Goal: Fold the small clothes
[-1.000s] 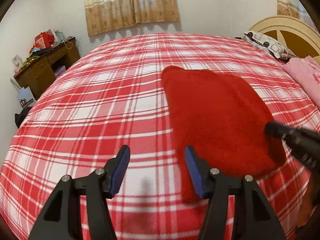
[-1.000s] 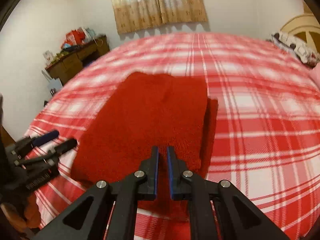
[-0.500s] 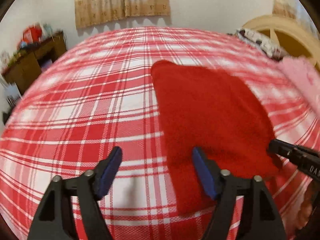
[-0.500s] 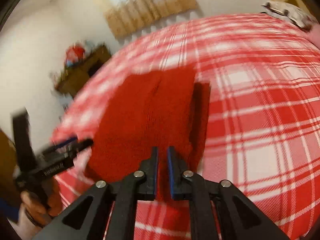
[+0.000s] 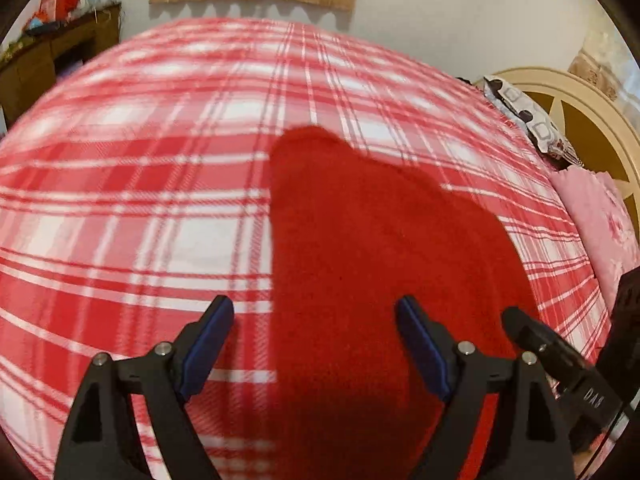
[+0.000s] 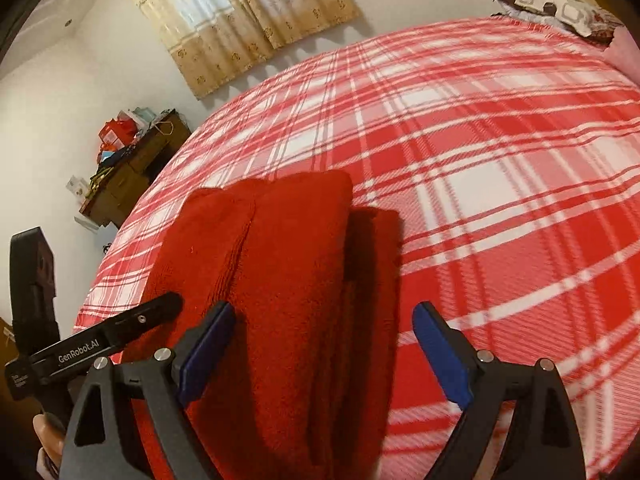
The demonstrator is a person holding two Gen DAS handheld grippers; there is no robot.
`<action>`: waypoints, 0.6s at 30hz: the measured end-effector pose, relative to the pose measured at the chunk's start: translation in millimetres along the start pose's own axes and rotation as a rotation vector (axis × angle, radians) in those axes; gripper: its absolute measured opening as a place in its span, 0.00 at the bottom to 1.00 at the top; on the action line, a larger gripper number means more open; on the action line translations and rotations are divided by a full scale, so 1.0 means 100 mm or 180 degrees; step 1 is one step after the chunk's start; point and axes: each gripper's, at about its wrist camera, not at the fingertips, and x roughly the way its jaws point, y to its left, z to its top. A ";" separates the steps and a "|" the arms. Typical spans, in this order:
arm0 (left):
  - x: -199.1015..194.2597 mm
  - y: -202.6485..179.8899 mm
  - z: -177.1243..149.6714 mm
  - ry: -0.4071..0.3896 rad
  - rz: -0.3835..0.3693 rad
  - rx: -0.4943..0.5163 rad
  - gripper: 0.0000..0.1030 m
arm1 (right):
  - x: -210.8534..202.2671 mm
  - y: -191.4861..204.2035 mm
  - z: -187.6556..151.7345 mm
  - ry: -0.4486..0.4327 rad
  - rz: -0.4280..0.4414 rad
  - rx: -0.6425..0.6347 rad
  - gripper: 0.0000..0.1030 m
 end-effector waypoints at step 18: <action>-0.08 -0.24 -0.07 -0.0199 0.0167 0.0224 0.46 | -0.12 0.22 -0.08 -0.0089 -0.0045 -0.0226 0.30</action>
